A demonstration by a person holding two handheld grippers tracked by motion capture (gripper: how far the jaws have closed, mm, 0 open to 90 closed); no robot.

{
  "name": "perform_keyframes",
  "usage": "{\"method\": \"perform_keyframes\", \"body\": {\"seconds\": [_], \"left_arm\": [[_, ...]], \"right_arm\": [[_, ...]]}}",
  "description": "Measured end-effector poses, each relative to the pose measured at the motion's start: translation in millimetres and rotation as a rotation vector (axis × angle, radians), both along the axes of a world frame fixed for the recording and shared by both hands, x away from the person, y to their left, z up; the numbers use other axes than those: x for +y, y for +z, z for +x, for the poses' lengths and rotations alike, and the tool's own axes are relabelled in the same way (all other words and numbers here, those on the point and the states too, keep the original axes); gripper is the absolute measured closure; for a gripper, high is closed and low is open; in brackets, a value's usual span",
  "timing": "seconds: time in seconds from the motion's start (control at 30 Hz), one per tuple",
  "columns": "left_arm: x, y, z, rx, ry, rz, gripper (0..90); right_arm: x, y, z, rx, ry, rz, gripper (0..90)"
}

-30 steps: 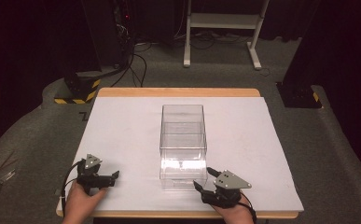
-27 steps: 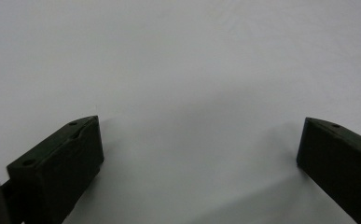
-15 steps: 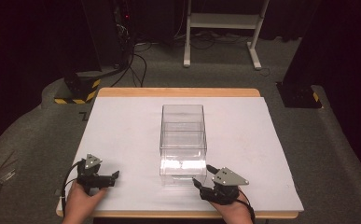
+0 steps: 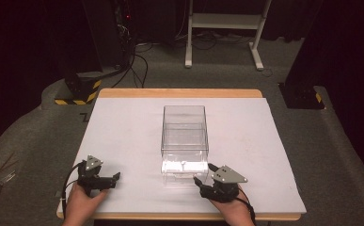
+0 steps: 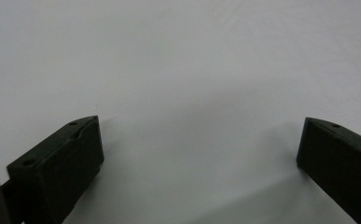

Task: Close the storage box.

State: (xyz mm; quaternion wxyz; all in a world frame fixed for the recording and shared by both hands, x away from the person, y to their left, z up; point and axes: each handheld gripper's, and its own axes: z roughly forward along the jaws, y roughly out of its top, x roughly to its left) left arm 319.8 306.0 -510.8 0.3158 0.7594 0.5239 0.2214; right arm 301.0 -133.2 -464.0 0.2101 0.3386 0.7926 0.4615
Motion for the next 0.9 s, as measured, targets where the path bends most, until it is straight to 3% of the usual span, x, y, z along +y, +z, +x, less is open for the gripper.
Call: {"method": "perform_keyframes", "body": {"seconds": [0.23, 0.9], "left_arm": [[0.0, 0.0, 0.0, 0.0, 0.0, -0.001, 0.5], [0.0, 0.0, 0.0, 0.001, 0.0, -0.001, 0.5]], "right_arm": [[2.3, -0.9, 8.8, 0.013, -0.021, -0.01, 23.0], [6.3, 0.1, 29.2, -0.006, -0.077, -0.025, 21.6]]}}
